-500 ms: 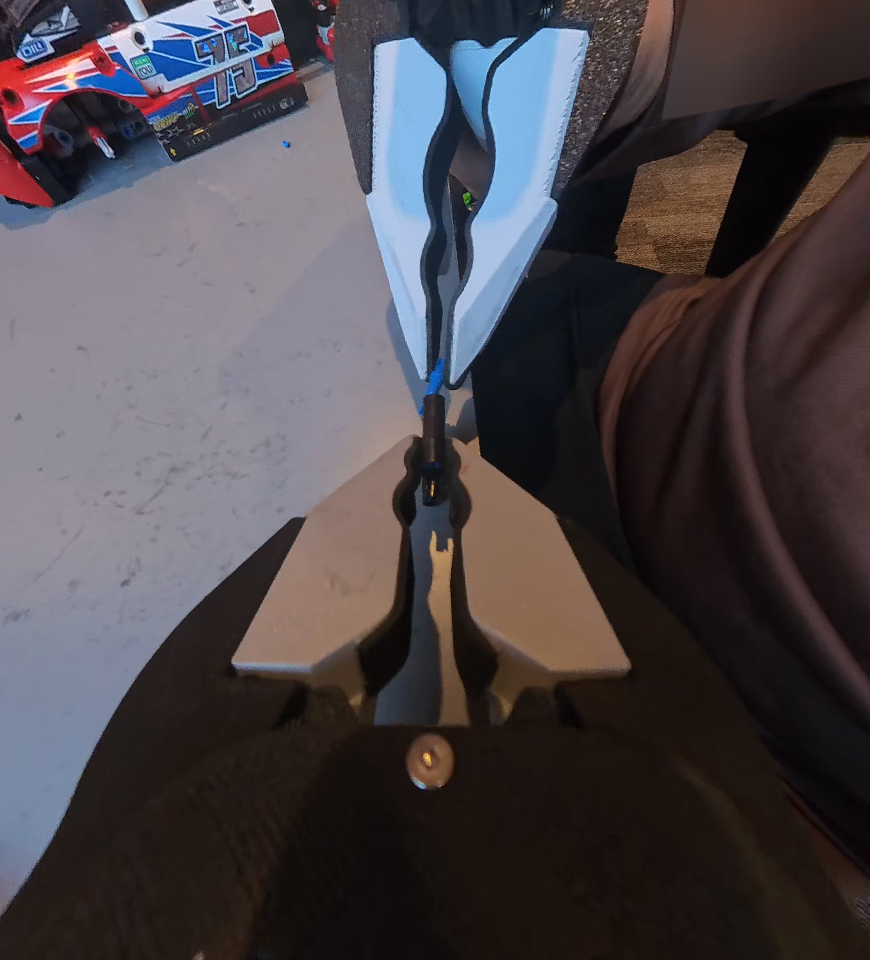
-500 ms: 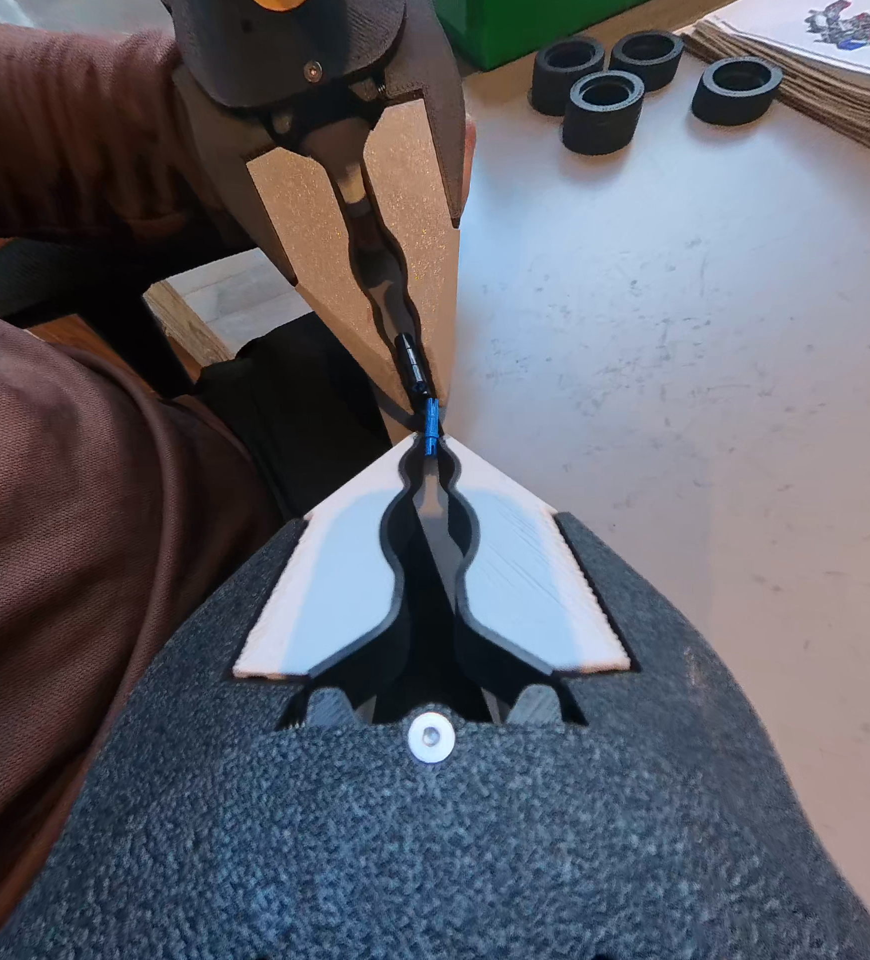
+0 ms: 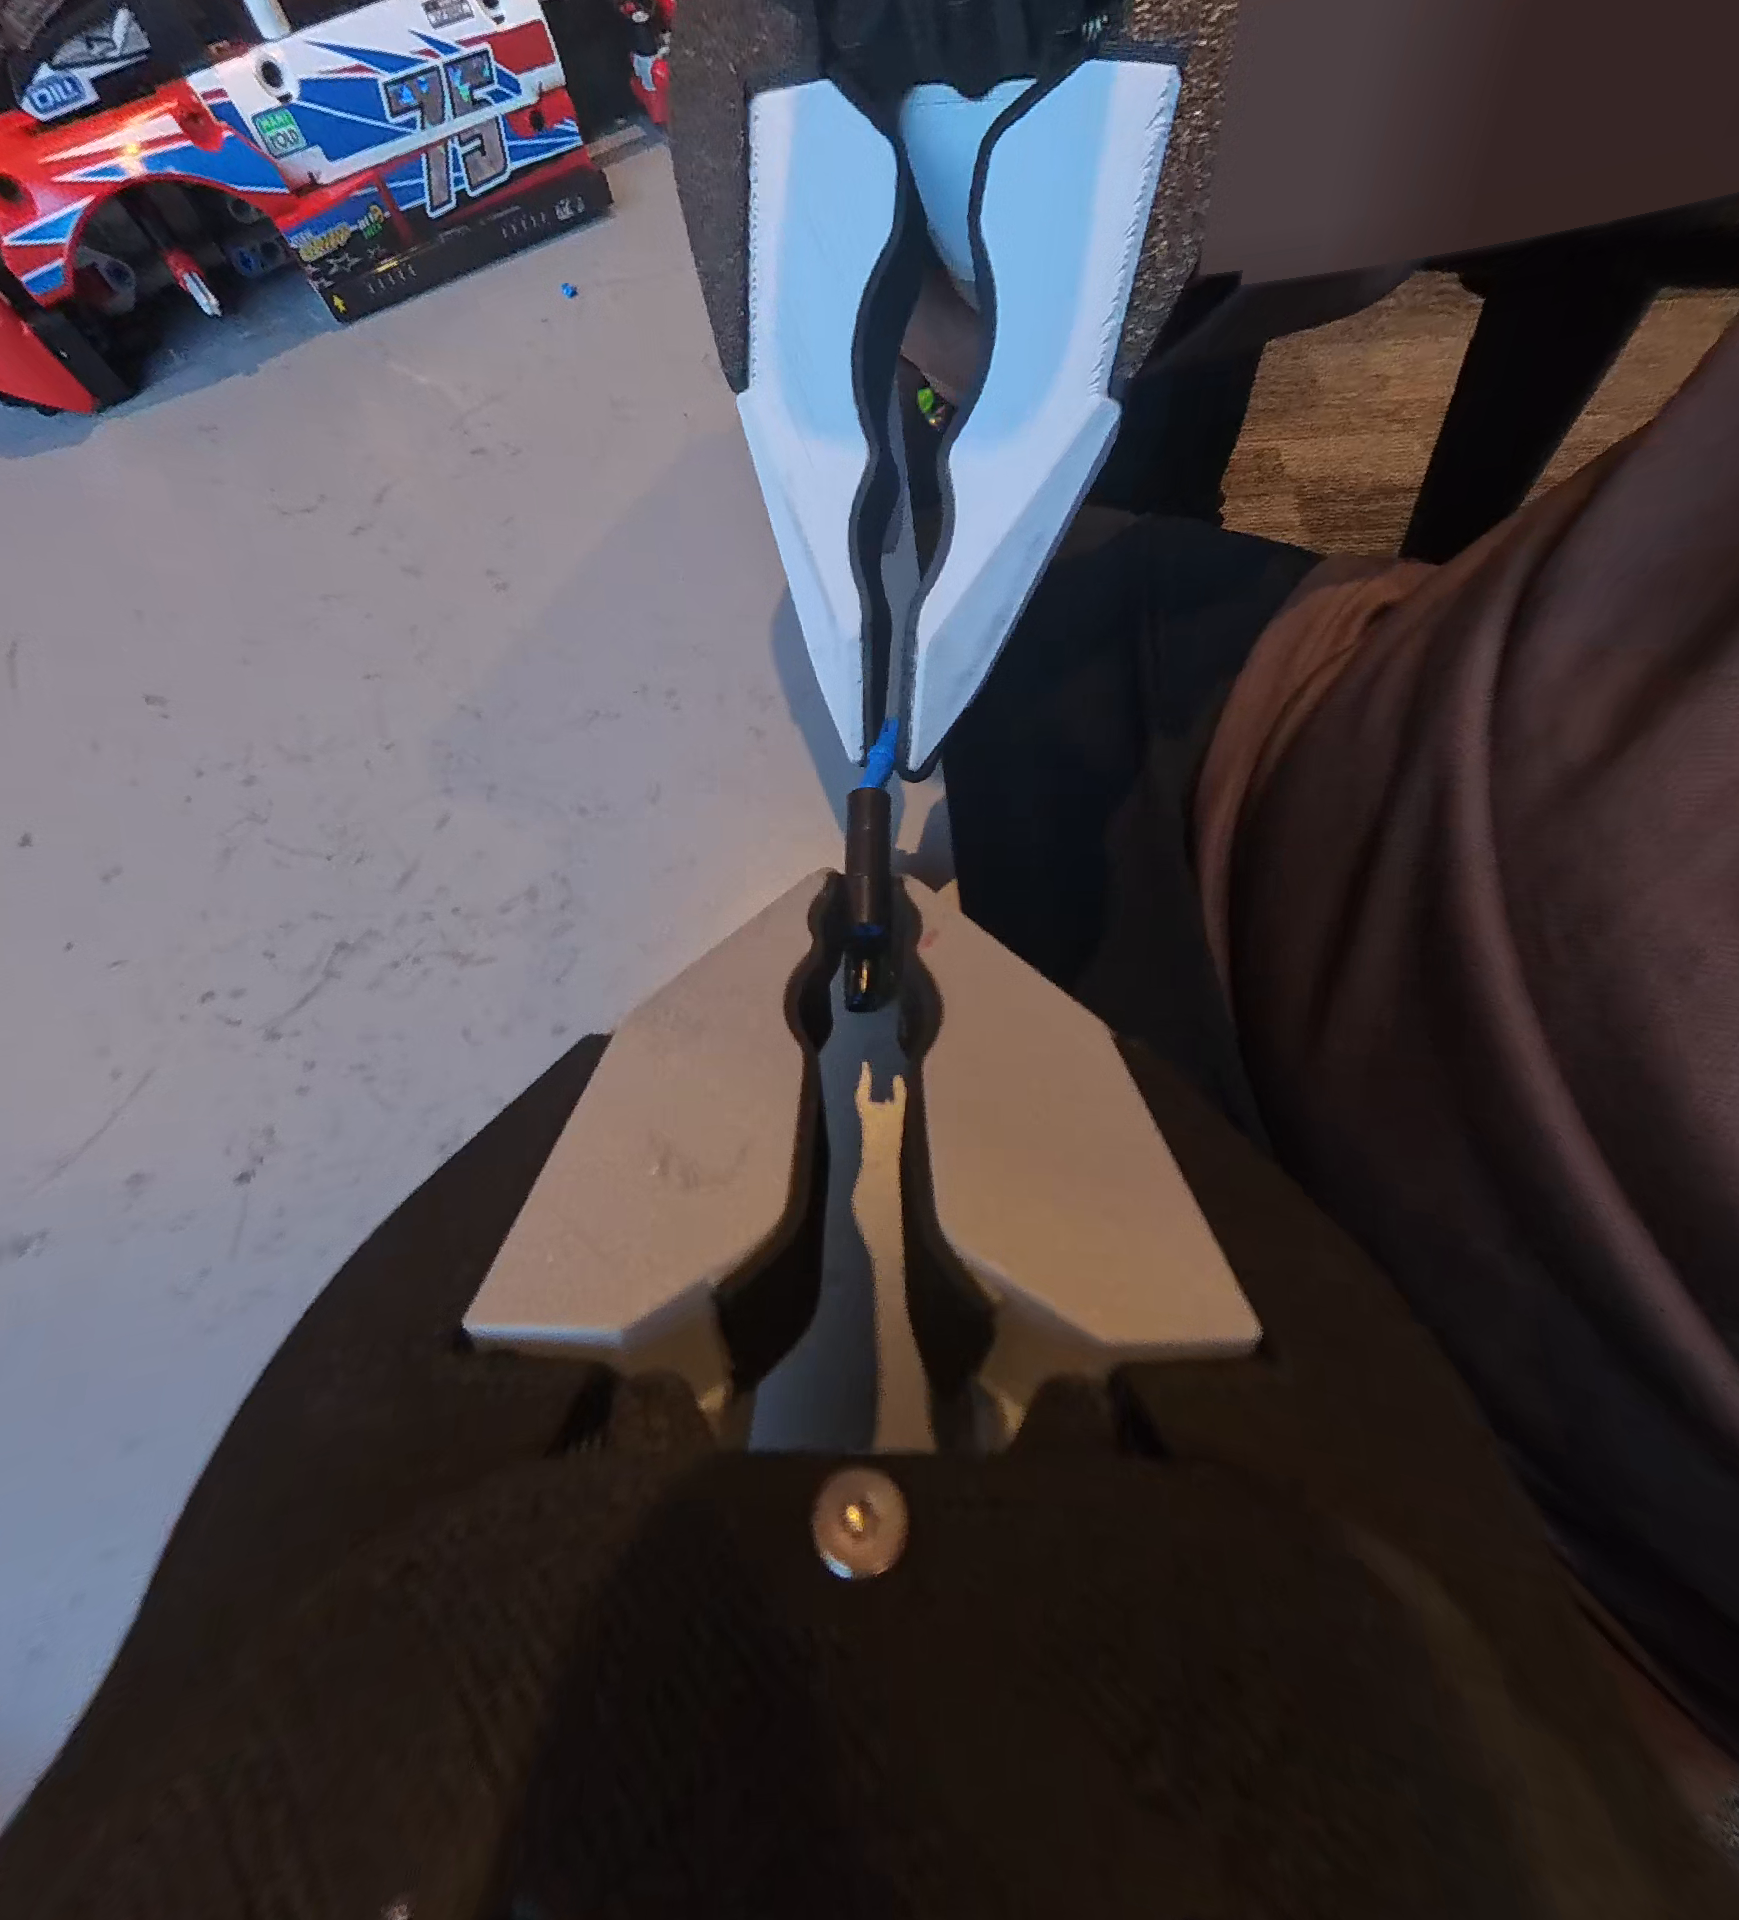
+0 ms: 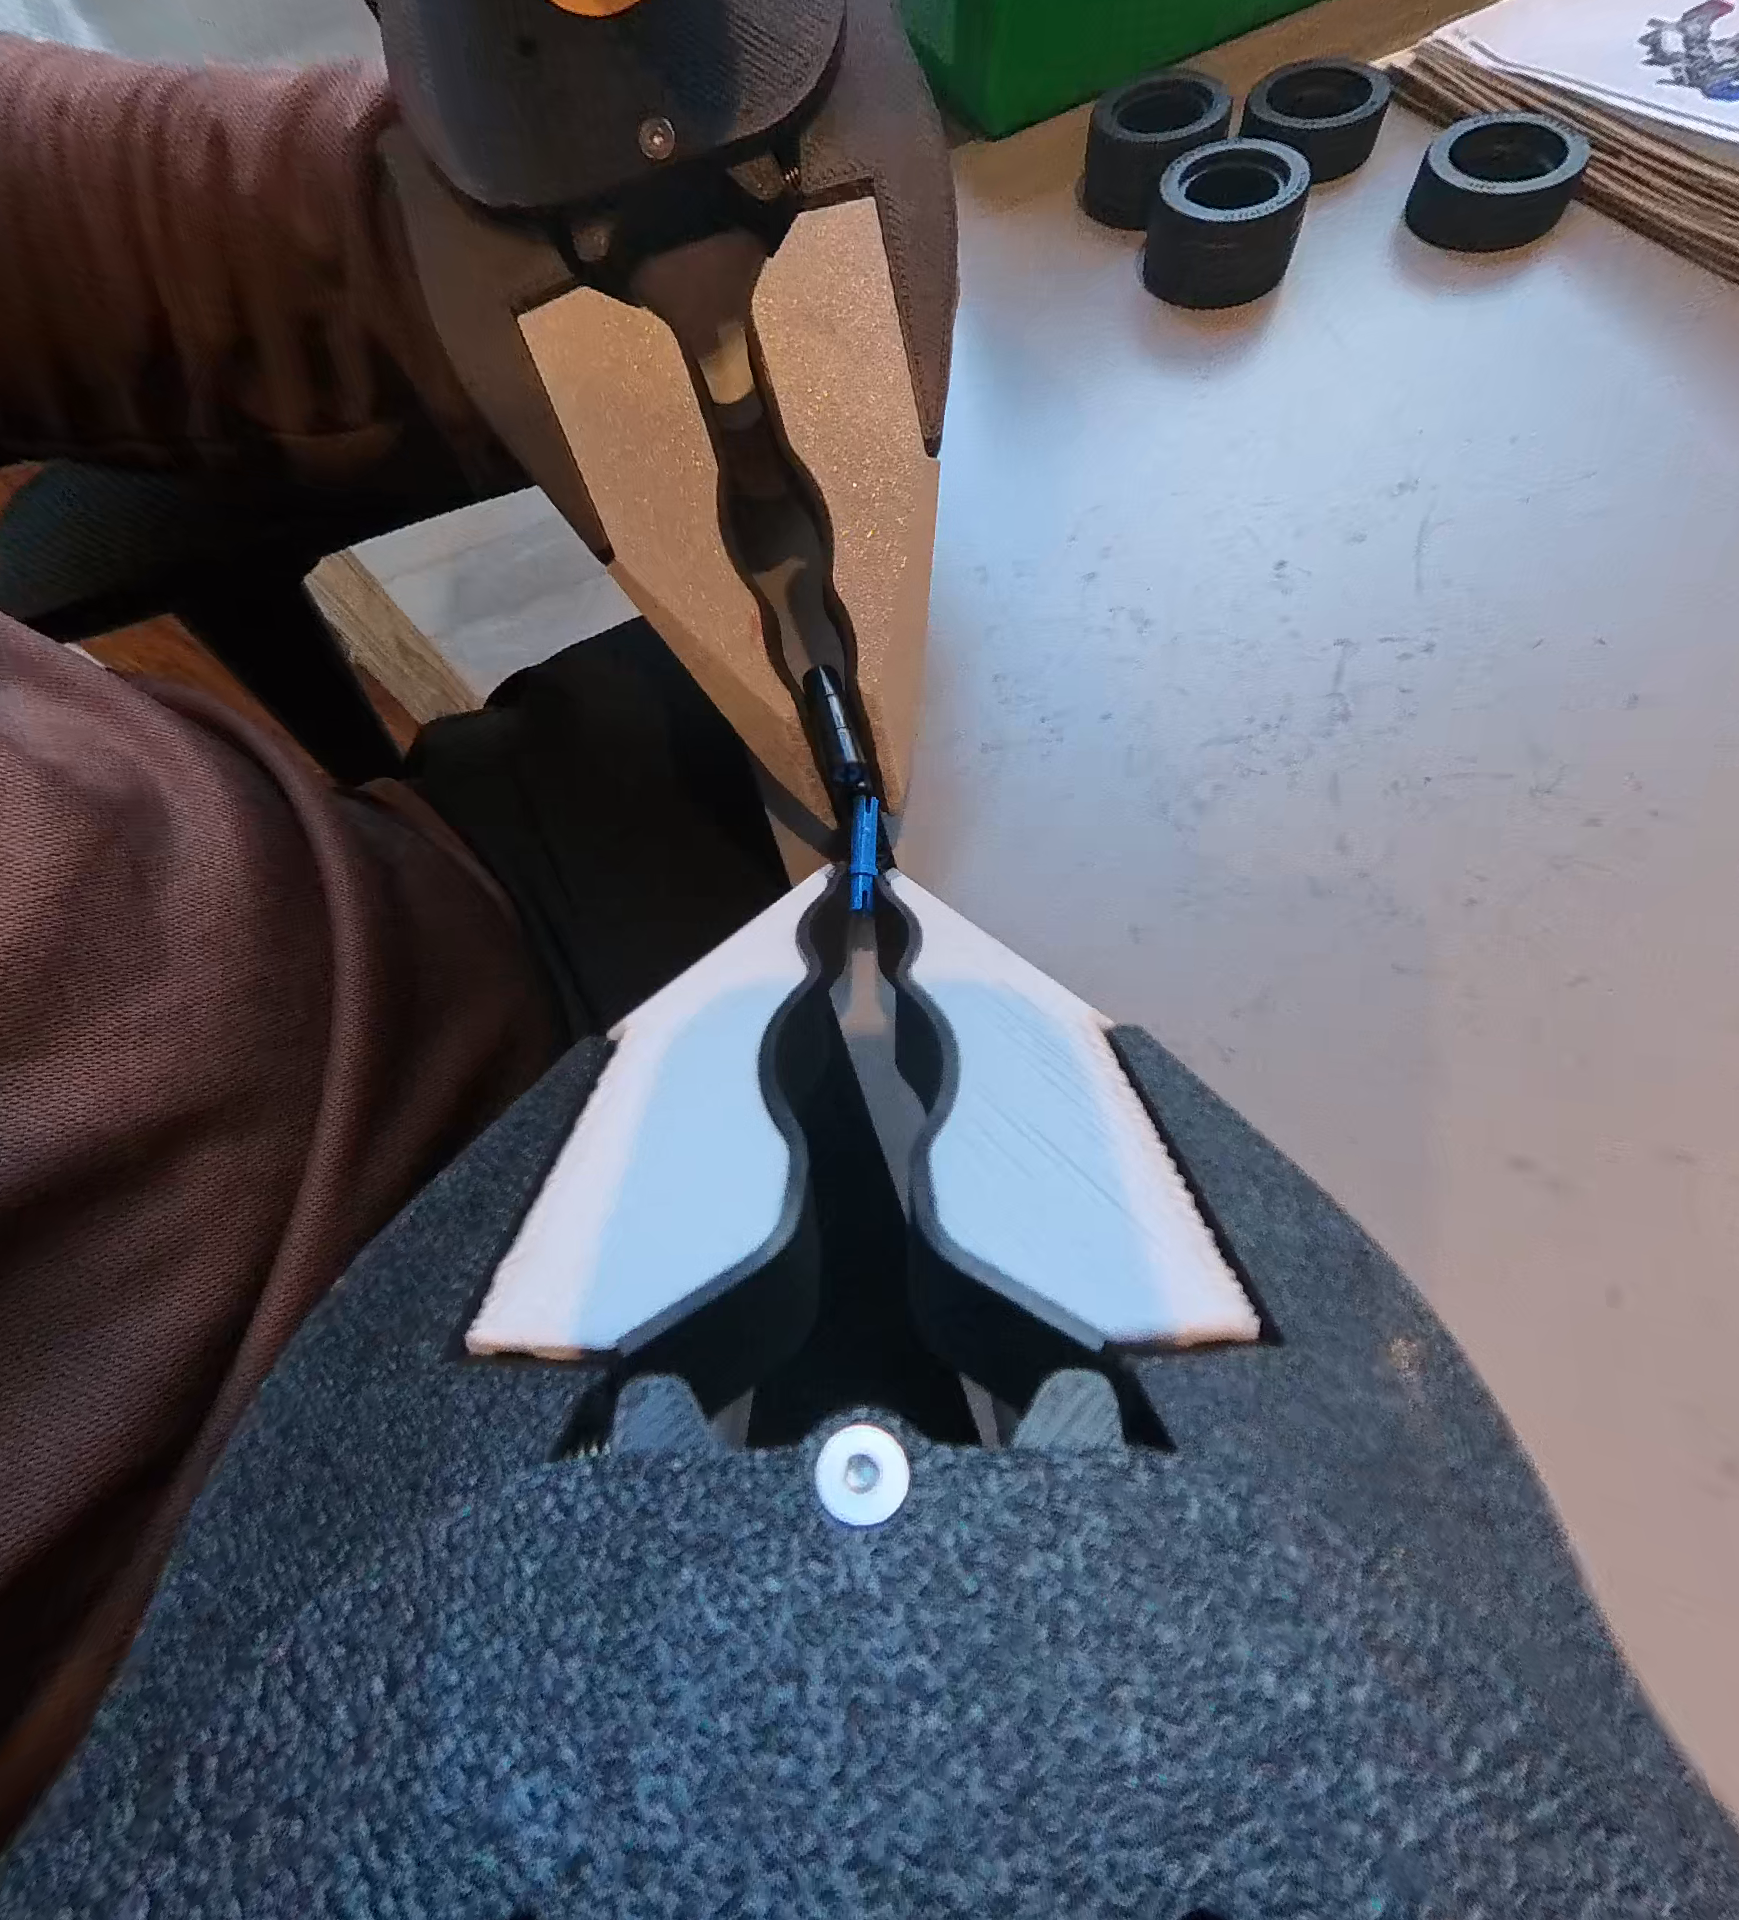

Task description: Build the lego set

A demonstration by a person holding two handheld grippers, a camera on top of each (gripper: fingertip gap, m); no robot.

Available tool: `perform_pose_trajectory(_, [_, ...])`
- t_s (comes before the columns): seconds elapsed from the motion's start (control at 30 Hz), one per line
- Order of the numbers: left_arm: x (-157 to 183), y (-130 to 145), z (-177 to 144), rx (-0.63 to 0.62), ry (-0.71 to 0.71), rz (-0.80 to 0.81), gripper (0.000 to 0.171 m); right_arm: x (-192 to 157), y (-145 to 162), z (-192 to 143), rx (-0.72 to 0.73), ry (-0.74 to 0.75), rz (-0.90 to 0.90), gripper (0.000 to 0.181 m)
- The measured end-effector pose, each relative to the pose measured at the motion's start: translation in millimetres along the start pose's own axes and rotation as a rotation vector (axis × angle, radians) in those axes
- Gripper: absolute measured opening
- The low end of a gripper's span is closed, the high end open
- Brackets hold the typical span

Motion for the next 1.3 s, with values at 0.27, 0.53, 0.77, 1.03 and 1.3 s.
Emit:
perform_pose_trajectory(0.27, [-1,0,1,0.003,0.007,-0.003,0.005,1,0,-1,0.002,-0.001,-0.008,0.004])
perform_pose_trajectory(0.53, [-1,0,1,0.006,0.016,-0.006,0.005,0,-1,-1,0.008,0.027,-0.082,0.004])
perform_pose_trajectory(0.77, [-1,0,1,0.007,0.018,-0.004,0.005,-2,-1,-1,0.004,0.032,-0.108,0.004])
perform_pose_trajectory(1.03, [-4,1,1,0.01,0.049,-0.033,0.005,-1,-5,0,-0.078,0.108,-0.265,0.004])
perform_pose_trajectory(1.3, [-5,-3,1,-0.109,0.054,-0.015,0.005,3,-14,2,-0.259,0.052,-0.257,0.004])
Point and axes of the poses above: each gripper's, where its closed fingertips meet, z out along the fingers, y out of its underside, x = y × z across the jaws, the point moved 5 cm from there along -z, back along the fingers, and after that the axes turned 15 degrees about z, right-handed, at the moved point
